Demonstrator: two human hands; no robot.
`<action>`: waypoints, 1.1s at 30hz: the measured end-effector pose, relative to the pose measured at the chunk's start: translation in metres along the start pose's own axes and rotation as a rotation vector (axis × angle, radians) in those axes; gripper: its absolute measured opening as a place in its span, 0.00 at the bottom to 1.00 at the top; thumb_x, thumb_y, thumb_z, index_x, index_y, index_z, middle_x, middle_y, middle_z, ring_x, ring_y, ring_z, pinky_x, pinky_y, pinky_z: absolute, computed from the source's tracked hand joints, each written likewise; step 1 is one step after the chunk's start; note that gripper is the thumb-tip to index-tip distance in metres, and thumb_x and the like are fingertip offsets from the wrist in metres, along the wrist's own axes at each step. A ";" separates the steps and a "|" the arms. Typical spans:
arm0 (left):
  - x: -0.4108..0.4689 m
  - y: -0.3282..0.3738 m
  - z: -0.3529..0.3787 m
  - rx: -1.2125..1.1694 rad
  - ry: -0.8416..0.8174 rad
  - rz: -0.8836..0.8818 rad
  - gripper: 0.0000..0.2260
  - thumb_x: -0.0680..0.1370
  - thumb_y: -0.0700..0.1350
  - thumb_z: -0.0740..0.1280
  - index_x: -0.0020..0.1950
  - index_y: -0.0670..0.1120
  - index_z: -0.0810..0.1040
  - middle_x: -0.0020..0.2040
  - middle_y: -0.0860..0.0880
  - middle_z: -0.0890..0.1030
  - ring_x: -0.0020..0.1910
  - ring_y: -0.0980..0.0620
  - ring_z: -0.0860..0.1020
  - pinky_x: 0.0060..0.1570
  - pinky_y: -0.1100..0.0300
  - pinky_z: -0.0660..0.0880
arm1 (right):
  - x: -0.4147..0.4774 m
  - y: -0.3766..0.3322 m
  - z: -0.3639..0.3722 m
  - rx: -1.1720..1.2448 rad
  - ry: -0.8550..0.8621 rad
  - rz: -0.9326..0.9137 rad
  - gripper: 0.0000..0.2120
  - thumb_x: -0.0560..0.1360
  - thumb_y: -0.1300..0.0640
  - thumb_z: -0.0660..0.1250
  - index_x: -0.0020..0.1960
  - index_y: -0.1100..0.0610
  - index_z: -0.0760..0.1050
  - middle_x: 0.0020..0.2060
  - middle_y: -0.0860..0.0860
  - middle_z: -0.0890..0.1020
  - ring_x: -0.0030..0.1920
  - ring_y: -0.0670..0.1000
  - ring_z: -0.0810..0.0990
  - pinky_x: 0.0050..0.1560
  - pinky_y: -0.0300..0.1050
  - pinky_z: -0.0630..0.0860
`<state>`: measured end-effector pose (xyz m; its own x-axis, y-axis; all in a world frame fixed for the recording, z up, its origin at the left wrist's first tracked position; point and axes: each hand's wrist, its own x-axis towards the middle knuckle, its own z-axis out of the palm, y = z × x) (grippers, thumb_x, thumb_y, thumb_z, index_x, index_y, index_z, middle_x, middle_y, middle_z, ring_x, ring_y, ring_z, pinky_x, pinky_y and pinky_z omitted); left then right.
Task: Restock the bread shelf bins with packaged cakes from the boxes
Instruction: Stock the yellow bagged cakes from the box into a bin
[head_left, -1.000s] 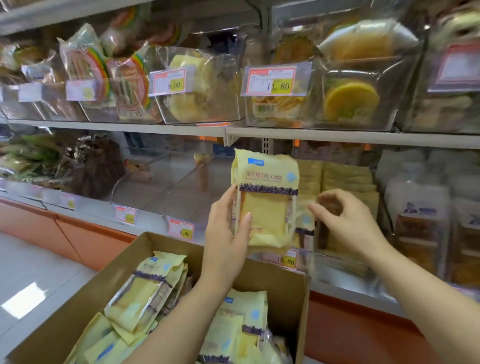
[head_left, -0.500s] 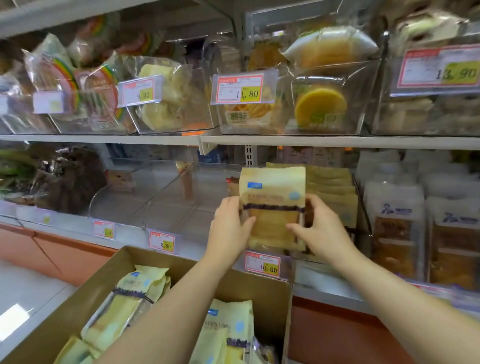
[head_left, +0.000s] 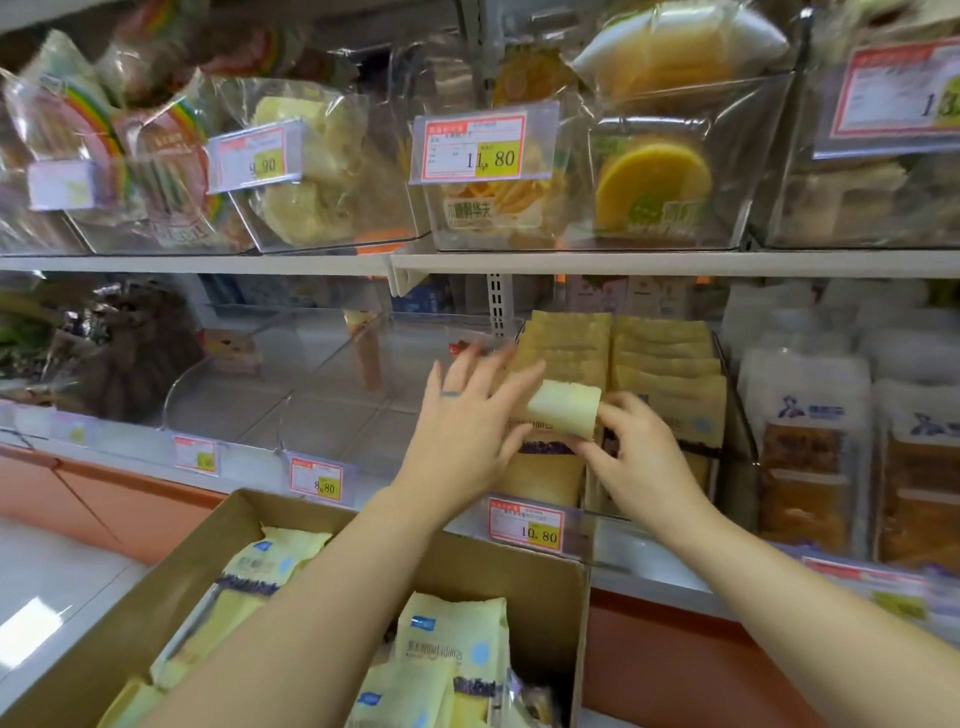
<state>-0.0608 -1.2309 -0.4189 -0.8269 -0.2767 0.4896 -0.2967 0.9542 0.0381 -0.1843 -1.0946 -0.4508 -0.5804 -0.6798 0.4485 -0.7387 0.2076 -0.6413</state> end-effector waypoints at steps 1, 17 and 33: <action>0.002 0.000 0.004 0.036 -0.088 -0.004 0.24 0.80 0.52 0.62 0.75 0.56 0.62 0.75 0.52 0.63 0.76 0.46 0.55 0.72 0.39 0.51 | 0.000 0.001 0.005 -0.010 -0.003 0.010 0.19 0.75 0.56 0.69 0.65 0.54 0.76 0.58 0.50 0.76 0.61 0.53 0.72 0.62 0.50 0.70; -0.002 -0.006 0.003 0.091 -0.238 0.077 0.22 0.78 0.49 0.65 0.72 0.54 0.67 0.65 0.51 0.74 0.67 0.46 0.66 0.72 0.43 0.51 | 0.032 0.005 -0.012 0.113 -0.175 0.377 0.25 0.76 0.51 0.67 0.69 0.58 0.68 0.60 0.54 0.77 0.57 0.54 0.77 0.51 0.43 0.73; 0.003 0.013 0.013 0.329 -0.362 0.132 0.18 0.79 0.39 0.61 0.67 0.52 0.69 0.63 0.52 0.75 0.67 0.44 0.66 0.70 0.46 0.54 | 0.016 0.018 -0.013 0.161 -0.133 0.273 0.07 0.79 0.57 0.63 0.57 0.54 0.74 0.48 0.52 0.80 0.42 0.50 0.81 0.50 0.51 0.79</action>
<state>-0.0734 -1.2210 -0.4281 -0.9629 -0.2333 0.1355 -0.2648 0.9134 -0.3092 -0.2117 -1.0928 -0.4470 -0.6920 -0.7020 0.1684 -0.4925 0.2885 -0.8211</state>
